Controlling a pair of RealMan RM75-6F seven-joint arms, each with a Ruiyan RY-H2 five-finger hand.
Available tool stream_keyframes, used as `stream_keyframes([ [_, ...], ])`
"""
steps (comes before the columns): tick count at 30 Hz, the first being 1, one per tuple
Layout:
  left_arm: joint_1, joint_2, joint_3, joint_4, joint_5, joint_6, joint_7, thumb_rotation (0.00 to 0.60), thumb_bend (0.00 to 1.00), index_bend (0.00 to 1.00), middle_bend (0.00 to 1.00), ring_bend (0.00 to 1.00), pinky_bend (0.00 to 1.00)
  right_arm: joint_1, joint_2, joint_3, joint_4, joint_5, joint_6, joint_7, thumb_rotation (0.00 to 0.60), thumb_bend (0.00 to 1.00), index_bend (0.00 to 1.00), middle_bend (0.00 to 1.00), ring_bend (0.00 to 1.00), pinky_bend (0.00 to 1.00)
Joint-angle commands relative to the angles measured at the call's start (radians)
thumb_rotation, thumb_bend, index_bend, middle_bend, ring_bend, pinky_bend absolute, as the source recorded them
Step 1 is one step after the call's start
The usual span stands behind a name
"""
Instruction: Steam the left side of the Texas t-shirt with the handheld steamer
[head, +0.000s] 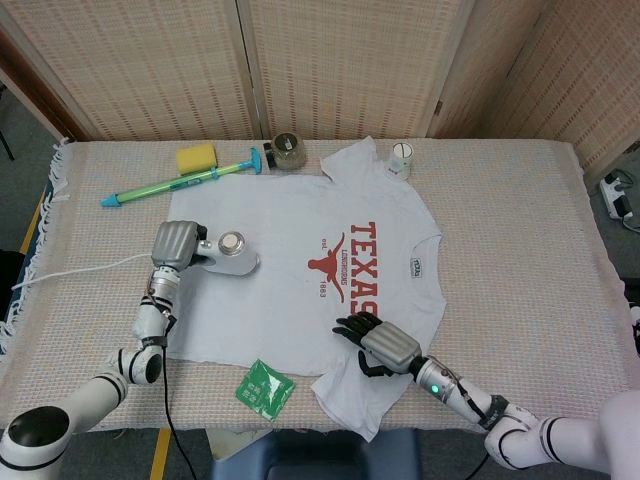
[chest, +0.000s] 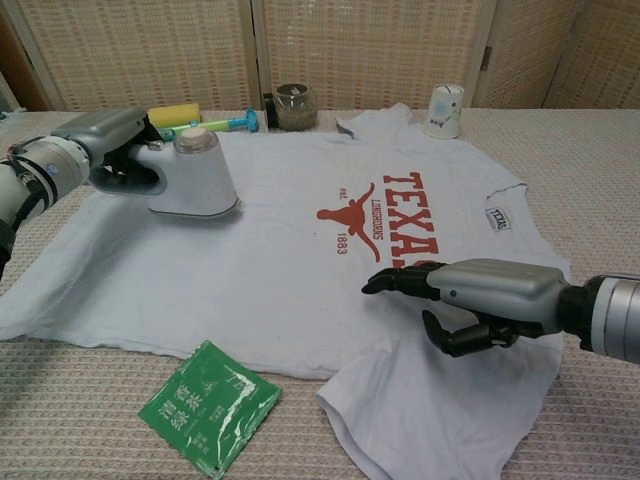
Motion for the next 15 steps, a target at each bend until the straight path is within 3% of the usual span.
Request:
stream_keyframes([
  [1, -0.013, -0.020, 0.027, -0.005, 0.021, 0.000, 0.029, 0.600, 0.55, 0.84, 1.00, 0.84, 0.67, -0.001, 0.000, 0.000, 0.000, 0.001, 0.000, 0.000, 0.193, 0.87, 0.00, 0.00, 0.00, 0.00],
  [7, 0.012, -0.019, 0.068, -0.016, 0.060, 0.020, 0.002, 0.600, 0.55, 0.84, 1.00, 0.84, 0.67, 0.001, -0.003, 0.001, 0.002, 0.001, -0.001, 0.001, 0.197, 0.87, 0.00, 0.00, 0.00, 0.00],
  [15, 0.080, 0.051, 0.137, -0.070, 0.132, 0.079, -0.070, 0.600, 0.55, 0.84, 1.00, 0.84, 0.67, 0.008, -0.009, 0.004, 0.005, -0.003, -0.008, 0.004, 0.197, 0.87, 0.00, 0.00, 0.00, 0.00],
])
